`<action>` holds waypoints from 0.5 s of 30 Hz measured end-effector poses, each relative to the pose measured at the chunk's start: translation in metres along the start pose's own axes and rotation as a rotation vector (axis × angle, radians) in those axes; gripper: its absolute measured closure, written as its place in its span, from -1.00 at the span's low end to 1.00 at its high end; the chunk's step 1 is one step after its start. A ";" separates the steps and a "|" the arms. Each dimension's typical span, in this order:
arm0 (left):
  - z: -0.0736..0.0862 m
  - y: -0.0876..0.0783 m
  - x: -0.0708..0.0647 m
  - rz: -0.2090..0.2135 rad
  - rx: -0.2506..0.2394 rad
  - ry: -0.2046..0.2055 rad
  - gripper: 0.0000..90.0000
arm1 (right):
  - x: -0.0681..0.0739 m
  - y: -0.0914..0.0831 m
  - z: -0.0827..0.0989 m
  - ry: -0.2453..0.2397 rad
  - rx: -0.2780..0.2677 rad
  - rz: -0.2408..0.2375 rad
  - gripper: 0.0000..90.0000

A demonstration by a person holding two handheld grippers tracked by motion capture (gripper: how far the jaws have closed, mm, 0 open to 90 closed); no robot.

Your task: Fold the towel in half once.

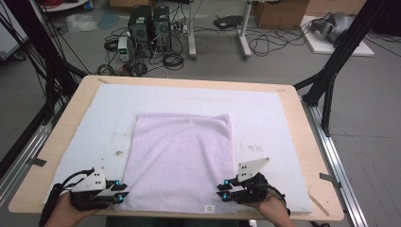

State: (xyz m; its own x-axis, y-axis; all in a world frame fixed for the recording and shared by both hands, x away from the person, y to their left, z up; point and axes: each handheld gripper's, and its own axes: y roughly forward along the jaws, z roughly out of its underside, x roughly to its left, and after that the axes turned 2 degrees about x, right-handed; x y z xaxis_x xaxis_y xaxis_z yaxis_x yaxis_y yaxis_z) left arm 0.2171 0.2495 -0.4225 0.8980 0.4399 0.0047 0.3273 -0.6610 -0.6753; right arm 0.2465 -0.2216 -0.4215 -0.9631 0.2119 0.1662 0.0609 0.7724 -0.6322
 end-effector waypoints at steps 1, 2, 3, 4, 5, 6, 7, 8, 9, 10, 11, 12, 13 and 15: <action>-0.002 0.001 0.005 -0.011 -0.005 -0.008 0.53 | -0.003 -0.002 -0.002 0.005 0.002 0.020 0.51; -0.005 0.002 0.010 -0.019 -0.012 -0.015 0.51 | -0.008 -0.004 -0.005 0.012 -0.001 0.040 0.48; -0.007 0.003 0.015 -0.030 -0.023 -0.023 0.51 | -0.014 -0.007 -0.007 0.021 -0.004 0.058 0.46; -0.010 0.005 0.021 -0.041 -0.031 -0.030 0.50 | -0.021 -0.009 -0.009 0.027 -0.014 0.077 0.45; -0.013 0.007 0.026 -0.051 -0.035 -0.036 0.48 | -0.027 -0.011 -0.011 0.035 -0.021 0.097 0.42; -0.015 0.009 0.031 -0.055 -0.040 -0.045 0.46 | -0.034 -0.011 -0.014 0.042 -0.028 0.122 0.40; -0.018 0.012 0.037 -0.061 -0.041 -0.049 0.45 | -0.041 -0.012 -0.016 0.048 -0.018 0.145 0.39; -0.020 0.016 0.041 -0.075 -0.045 -0.055 0.43 | -0.048 -0.012 -0.019 0.045 -0.008 0.181 0.38; -0.023 0.018 0.047 -0.082 -0.048 -0.060 0.42 | -0.056 -0.012 -0.021 0.046 -0.005 0.213 0.38; -0.027 0.021 0.053 -0.094 -0.050 -0.066 0.42 | -0.064 -0.012 -0.025 0.056 -0.003 0.227 0.38; -0.031 0.024 0.060 -0.103 -0.051 -0.074 0.43 | -0.074 -0.013 -0.029 0.054 -0.004 0.247 0.41; -0.035 0.026 0.068 -0.100 -0.054 -0.082 0.50 | -0.083 -0.014 -0.033 0.068 -0.012 0.264 0.42; -0.039 0.028 0.076 -0.114 -0.052 -0.090 0.56 | -0.093 -0.015 -0.038 0.077 -0.018 0.271 0.44; -0.050 0.033 0.094 -0.136 -0.056 -0.106 0.64 | -0.113 -0.016 -0.047 0.092 -0.002 0.298 0.44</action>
State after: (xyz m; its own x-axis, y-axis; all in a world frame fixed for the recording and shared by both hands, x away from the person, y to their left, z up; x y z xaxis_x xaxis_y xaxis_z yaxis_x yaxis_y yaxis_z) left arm 0.3274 0.2387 -0.4075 0.8092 0.5874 0.0130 0.4622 -0.6226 -0.6315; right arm 0.3670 -0.2295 -0.3944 -0.8750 0.4823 0.0421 0.3371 0.6694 -0.6620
